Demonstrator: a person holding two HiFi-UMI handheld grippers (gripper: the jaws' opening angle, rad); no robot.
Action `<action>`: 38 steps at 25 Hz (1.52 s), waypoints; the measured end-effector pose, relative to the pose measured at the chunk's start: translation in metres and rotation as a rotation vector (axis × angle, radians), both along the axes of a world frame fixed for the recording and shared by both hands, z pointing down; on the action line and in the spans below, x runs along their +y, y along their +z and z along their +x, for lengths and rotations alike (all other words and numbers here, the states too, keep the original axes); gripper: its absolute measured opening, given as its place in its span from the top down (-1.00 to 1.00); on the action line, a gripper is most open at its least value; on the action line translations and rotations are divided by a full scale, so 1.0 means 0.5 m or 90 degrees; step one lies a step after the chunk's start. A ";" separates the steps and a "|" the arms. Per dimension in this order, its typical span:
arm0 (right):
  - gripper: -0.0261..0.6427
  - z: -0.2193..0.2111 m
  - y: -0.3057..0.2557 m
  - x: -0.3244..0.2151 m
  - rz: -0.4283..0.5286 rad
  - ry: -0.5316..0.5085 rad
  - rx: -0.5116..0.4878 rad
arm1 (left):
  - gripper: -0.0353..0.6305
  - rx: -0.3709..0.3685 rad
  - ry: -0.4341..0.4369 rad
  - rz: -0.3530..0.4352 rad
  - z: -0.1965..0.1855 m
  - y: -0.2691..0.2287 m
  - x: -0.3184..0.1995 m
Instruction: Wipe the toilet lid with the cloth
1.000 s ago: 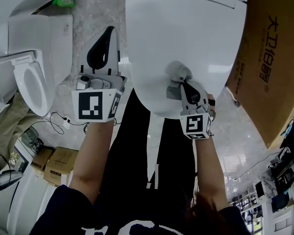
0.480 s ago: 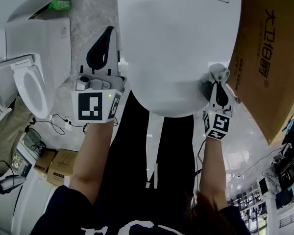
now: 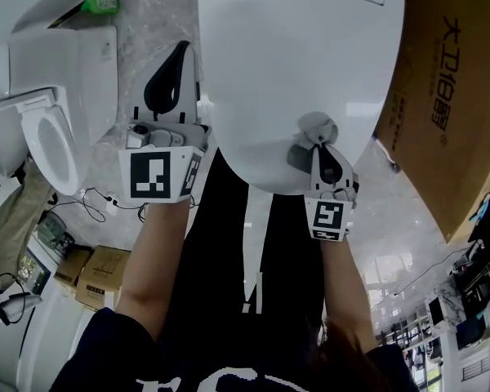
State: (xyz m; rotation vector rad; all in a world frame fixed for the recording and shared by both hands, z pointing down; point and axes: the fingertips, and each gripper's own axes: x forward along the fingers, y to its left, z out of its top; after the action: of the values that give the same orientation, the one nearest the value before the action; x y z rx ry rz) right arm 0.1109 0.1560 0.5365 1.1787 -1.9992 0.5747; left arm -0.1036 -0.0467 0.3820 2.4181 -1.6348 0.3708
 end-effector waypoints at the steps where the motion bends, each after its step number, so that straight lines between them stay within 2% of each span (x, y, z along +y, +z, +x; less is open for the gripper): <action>1: 0.82 -0.038 0.000 0.004 -0.001 -0.032 -0.009 | 0.83 0.000 -0.002 0.000 -0.002 0.000 0.000; 7: 0.82 -0.224 0.002 0.025 -0.015 -0.152 -0.069 | 0.83 -0.003 -0.007 -0.003 -0.010 0.004 0.004; 12: 0.82 -0.352 0.001 0.089 -0.034 -0.320 -0.077 | 0.83 -0.004 -0.008 -0.004 -0.018 0.002 0.005; 15: 0.82 -0.373 0.003 0.127 -0.034 -0.403 -0.066 | 0.83 -0.002 0.000 -0.005 -0.021 0.003 0.009; 18: 0.82 -0.345 0.003 0.145 -0.033 -0.431 -0.058 | 0.83 0.000 0.006 -0.007 -0.024 0.006 0.015; 21: 0.82 -0.283 0.002 0.151 -0.030 -0.416 -0.049 | 0.83 0.002 0.005 -0.009 -0.023 0.006 0.020; 25: 0.82 -0.182 0.005 0.138 -0.025 -0.361 -0.026 | 0.83 0.002 0.012 -0.007 -0.010 0.005 0.020; 34: 0.82 0.040 0.009 0.086 -0.009 -0.171 0.048 | 0.83 0.003 0.027 -0.002 0.015 0.000 0.023; 38: 0.82 0.130 0.007 0.064 -0.015 -0.037 0.060 | 0.83 0.001 0.034 -0.004 0.025 0.001 0.027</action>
State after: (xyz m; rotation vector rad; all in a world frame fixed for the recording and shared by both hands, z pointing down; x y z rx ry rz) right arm 0.1758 0.1880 0.5399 1.1094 -1.9350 0.5018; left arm -0.0909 -0.0334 0.3826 2.4615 -1.5680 0.3808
